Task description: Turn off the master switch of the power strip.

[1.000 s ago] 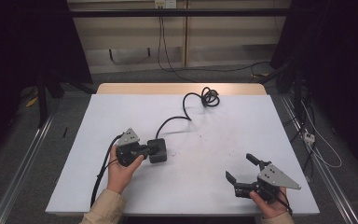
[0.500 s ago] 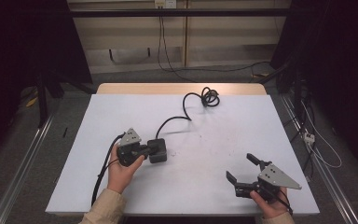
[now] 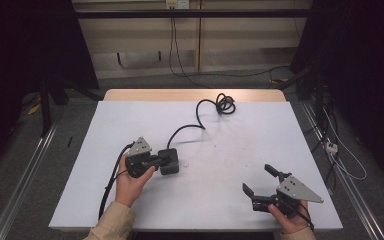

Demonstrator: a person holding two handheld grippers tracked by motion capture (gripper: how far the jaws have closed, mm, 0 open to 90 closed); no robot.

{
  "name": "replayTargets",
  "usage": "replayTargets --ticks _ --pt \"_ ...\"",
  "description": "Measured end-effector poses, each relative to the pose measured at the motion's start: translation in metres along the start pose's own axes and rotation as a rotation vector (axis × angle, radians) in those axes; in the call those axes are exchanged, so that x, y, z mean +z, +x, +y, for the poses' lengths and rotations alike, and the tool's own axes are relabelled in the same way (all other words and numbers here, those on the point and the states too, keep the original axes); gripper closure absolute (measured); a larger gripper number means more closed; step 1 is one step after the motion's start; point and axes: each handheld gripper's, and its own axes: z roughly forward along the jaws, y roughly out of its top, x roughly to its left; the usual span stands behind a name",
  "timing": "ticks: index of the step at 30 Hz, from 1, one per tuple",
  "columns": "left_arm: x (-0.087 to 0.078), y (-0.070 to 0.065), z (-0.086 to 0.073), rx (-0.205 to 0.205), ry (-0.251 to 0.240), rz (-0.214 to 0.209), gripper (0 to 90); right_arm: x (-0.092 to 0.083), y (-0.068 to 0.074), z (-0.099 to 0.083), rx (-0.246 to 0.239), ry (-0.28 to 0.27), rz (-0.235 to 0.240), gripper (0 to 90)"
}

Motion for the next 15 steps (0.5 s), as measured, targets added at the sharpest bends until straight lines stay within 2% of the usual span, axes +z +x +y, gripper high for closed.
replayTargets --ticks 6,11,15 --pt "0.0 -0.001 0.0003 -0.001 0.004 0.007 90.0 -0.0002 0.0 0.0001 0.0 0.001 -0.003 4.4" --pt "0.0001 -0.0031 0.0008 0.026 0.018 0.023 90.0 -0.0005 0.0004 0.0004 0.0 -0.001 -0.002 4.4" --pt "0.0002 -0.003 0.0002 0.024 0.013 0.023 90.0 -0.0004 0.0003 0.0003 0.0 0.0 -0.002 4.4"
